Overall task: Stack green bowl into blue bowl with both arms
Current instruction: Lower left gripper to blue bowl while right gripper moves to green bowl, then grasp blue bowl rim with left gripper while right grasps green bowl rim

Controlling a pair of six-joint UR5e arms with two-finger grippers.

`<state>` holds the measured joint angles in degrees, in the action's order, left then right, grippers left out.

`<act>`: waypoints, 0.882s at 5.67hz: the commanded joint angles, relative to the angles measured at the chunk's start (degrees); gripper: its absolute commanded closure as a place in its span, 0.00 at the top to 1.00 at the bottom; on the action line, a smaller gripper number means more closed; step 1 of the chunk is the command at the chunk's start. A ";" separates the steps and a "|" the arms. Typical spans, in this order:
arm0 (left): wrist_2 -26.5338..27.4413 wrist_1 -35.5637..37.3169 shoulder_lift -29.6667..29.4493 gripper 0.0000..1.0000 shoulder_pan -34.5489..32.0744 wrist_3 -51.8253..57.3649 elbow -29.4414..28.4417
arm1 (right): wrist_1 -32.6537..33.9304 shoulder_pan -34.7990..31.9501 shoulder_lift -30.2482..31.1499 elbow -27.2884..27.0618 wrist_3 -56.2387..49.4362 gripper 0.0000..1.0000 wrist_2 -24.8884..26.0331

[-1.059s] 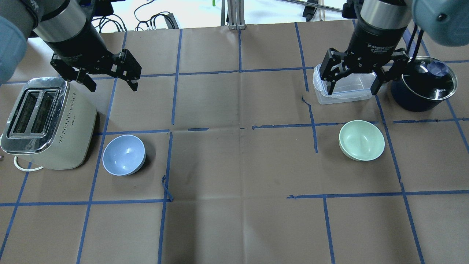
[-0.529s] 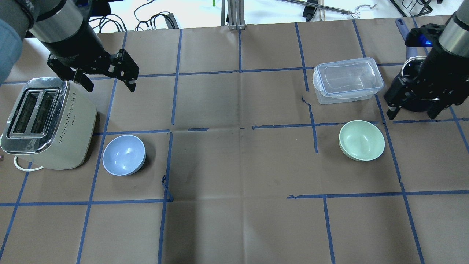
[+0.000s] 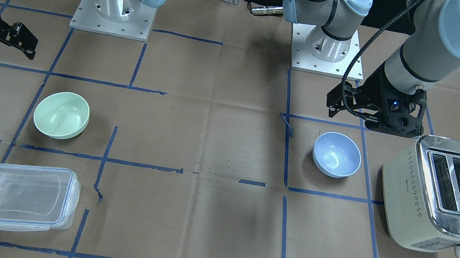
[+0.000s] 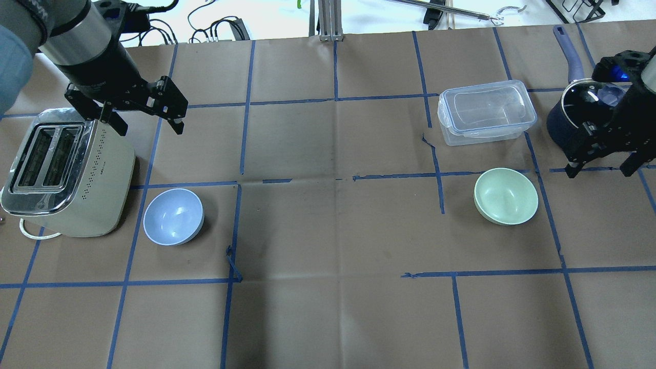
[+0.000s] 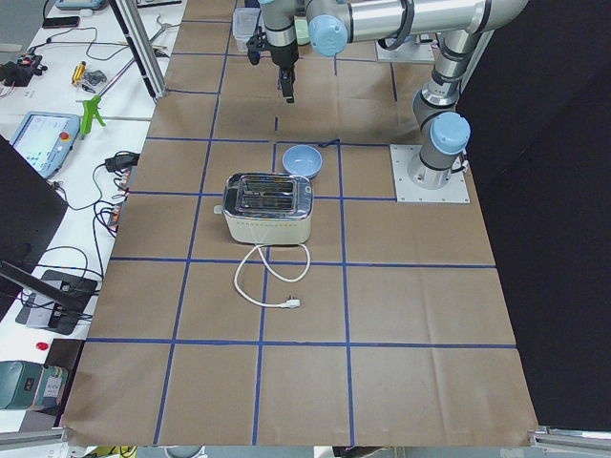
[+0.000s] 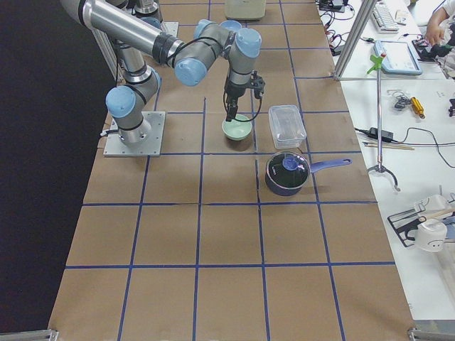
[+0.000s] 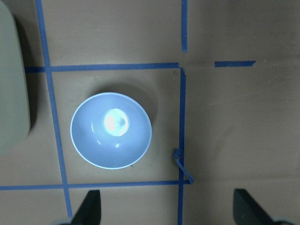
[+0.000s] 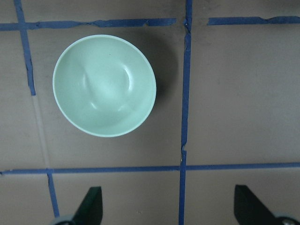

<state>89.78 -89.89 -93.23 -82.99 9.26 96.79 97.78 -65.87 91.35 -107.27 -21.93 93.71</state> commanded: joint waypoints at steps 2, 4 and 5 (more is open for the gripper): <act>0.31 22.85 -1.42 0.97 0.55 2.25 19.18 | 11.01 -2.23 -10.11 -2.59 3.20 1.00 -0.45; 1.79 27.39 -6.06 0.97 0.46 2.25 21.15 | 16.77 -2.60 -15.12 -5.73 3.04 1.00 -0.63; 1.80 27.58 -7.30 0.97 0.46 2.16 21.68 | 22.31 -2.51 -16.11 -9.15 2.86 1.00 -0.46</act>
<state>91.40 -62.99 -99.09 -82.49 11.49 117.82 115.12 -68.39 76.75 -113.50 -18.94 93.13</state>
